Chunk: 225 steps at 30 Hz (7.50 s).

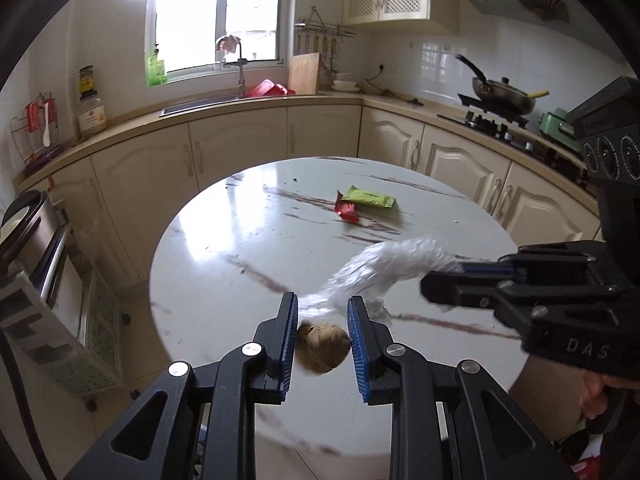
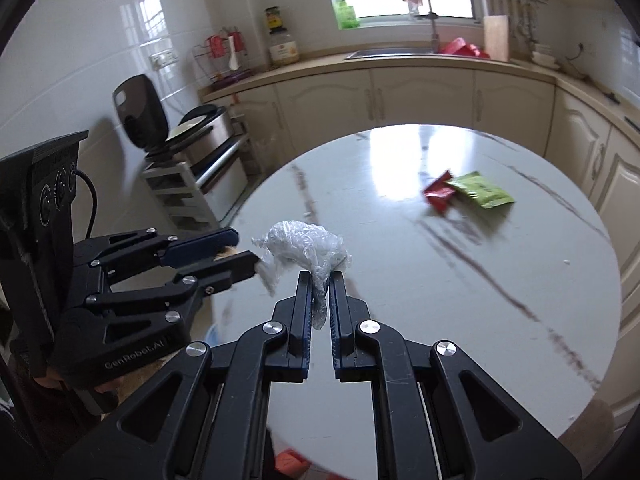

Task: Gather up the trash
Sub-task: 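Carry the plastic and ginger over the blue bin and open both tools, then move both tools back over the red wrapper and green packet, then grasp the green packet with the right tool, then grasp the red wrapper with the left tool while the right holds the green packet, then carry both packets over the blue bin and open both tools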

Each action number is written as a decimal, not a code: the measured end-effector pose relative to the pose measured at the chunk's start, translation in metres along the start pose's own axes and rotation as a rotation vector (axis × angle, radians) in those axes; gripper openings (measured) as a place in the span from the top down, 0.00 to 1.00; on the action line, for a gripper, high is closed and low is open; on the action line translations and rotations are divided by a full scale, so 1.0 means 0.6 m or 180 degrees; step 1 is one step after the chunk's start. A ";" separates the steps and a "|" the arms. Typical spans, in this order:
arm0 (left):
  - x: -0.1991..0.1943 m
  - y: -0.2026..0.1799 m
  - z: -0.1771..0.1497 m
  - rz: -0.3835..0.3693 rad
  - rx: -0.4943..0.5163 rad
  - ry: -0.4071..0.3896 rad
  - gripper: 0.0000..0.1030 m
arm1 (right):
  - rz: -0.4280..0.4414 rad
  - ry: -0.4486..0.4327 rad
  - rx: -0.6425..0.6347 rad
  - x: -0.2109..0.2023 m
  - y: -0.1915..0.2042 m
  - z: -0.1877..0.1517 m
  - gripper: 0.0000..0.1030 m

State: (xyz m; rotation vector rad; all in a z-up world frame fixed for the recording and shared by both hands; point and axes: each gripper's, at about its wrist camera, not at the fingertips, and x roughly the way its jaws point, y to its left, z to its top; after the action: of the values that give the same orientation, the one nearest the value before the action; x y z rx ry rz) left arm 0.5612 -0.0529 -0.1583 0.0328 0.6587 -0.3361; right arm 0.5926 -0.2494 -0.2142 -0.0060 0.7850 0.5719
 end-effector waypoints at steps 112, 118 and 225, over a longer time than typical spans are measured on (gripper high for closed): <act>0.365 0.040 0.242 -0.0091 0.0056 0.0836 0.01 | -0.0926 0.0628 -0.1294 0.278 -0.300 0.180 0.38; 0.418 0.025 0.264 -0.0100 -0.0011 0.0901 0.01 | -0.0362 0.0725 -0.0943 0.305 -0.326 0.197 0.67; -0.042 0.216 0.012 0.0452 -0.0681 0.0470 0.94 | 0.0622 0.0238 -0.0707 0.126 0.098 0.109 0.96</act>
State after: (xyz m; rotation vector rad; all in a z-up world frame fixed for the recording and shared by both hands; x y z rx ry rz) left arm 0.5878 0.0763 -0.1472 -0.1002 0.8312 -0.1259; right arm 0.6501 -0.1490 -0.2064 -0.1574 0.7963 0.8464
